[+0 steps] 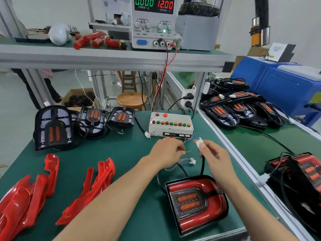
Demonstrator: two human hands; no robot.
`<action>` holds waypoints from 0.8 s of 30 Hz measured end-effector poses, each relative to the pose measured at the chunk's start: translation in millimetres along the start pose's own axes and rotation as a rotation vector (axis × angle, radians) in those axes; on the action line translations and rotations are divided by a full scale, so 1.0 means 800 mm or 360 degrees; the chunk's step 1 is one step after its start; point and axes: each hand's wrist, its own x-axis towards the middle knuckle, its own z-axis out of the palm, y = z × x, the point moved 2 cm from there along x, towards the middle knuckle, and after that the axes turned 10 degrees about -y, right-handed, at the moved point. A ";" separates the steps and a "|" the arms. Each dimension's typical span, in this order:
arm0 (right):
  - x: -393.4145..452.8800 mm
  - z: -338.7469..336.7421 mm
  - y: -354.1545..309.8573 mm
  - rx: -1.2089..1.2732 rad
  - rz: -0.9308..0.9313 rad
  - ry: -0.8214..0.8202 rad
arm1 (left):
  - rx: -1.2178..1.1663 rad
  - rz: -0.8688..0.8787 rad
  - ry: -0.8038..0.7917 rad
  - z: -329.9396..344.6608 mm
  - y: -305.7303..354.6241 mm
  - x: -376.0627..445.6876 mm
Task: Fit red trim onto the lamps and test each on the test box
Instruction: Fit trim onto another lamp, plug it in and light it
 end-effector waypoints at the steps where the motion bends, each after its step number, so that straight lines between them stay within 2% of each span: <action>1: -0.001 0.000 0.004 0.0035 0.0026 -0.0016 | 0.0100 0.0005 -0.0066 0.005 0.003 0.006; 6: 0.002 0.003 0.016 0.0070 0.0015 -0.0084 | 0.0361 0.0012 -0.0382 0.032 0.014 0.031; 11: 0.007 0.002 0.019 0.0033 0.0024 -0.0077 | 0.0435 0.0022 -0.0377 0.047 0.020 0.042; 13: 0.008 0.000 0.024 0.0035 0.0011 -0.0087 | 0.0319 -0.0005 -0.0309 0.047 0.016 0.041; 17: 0.010 -0.006 0.034 0.0050 0.0071 -0.0141 | -0.0274 -0.0052 -0.0009 0.032 -0.006 0.033; 19: 0.011 -0.004 0.036 0.0011 0.0118 -0.0168 | -0.0455 -0.0053 0.0092 0.018 -0.019 0.026; 24: 0.017 0.009 0.027 -0.0134 0.0187 -0.0261 | -0.0601 0.0067 -0.0038 -0.009 -0.039 0.009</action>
